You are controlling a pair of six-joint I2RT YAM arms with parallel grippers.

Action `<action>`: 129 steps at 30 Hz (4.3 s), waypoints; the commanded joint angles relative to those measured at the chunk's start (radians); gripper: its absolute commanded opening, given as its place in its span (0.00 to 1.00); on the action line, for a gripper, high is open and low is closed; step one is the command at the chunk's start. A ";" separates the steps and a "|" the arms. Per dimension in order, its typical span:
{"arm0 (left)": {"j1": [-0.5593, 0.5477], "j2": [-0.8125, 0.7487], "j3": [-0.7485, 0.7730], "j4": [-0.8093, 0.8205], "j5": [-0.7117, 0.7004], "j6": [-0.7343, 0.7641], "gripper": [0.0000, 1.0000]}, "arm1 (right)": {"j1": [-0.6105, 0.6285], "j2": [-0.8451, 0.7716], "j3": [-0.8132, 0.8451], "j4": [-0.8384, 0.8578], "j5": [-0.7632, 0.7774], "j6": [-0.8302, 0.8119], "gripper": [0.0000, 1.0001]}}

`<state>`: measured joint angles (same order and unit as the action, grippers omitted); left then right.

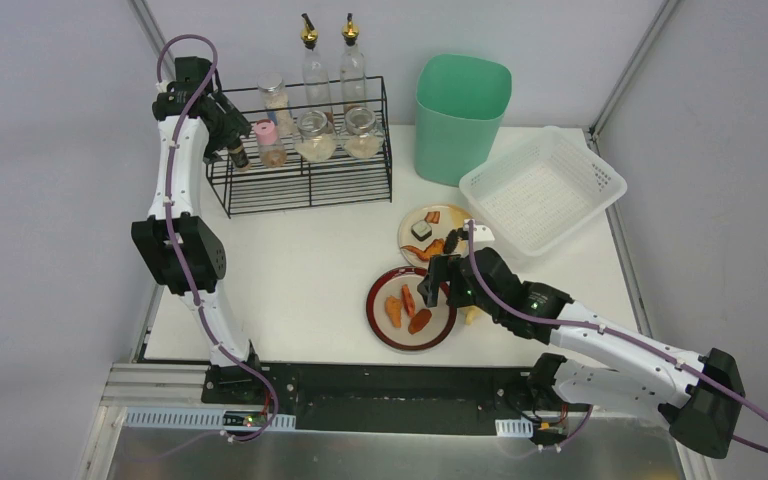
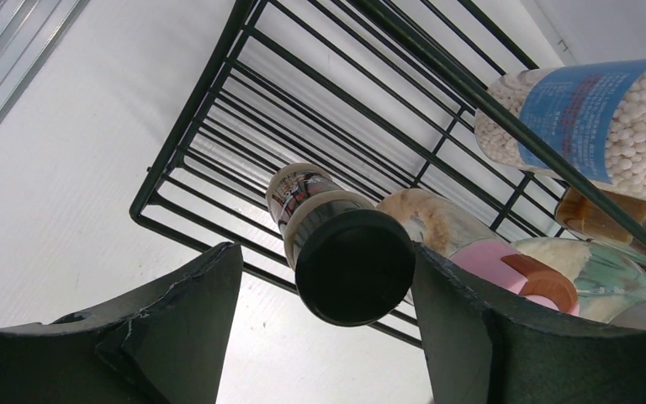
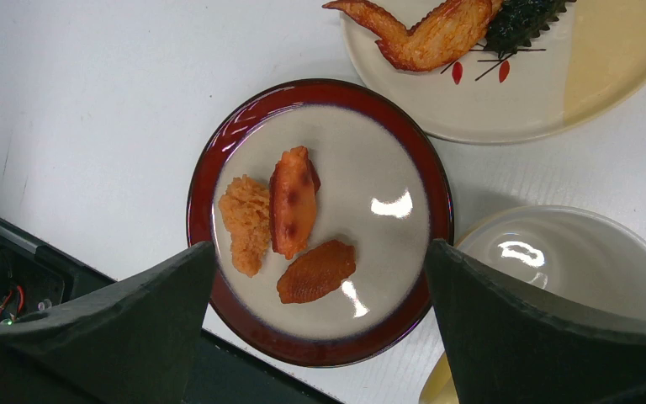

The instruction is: Clear the kitchen counter

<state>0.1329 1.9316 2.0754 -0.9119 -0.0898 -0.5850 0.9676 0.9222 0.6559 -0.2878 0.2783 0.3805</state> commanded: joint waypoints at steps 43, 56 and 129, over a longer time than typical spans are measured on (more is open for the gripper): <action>-0.403 -0.874 -0.829 0.108 0.303 0.132 0.82 | 0.007 -0.055 0.268 -0.294 0.261 -0.045 0.99; -0.691 -0.760 -1.038 0.358 0.291 0.013 0.81 | 0.002 -0.092 0.292 -0.533 0.056 0.154 0.99; -0.725 -0.750 -1.355 0.597 0.338 -0.035 0.80 | 0.015 0.074 0.436 -0.706 0.410 0.274 0.00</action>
<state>-0.5888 1.1908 0.7208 -0.3267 0.2302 -0.6209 0.9882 1.0061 0.9661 -0.9699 0.5621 0.7448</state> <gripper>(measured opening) 0.803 0.168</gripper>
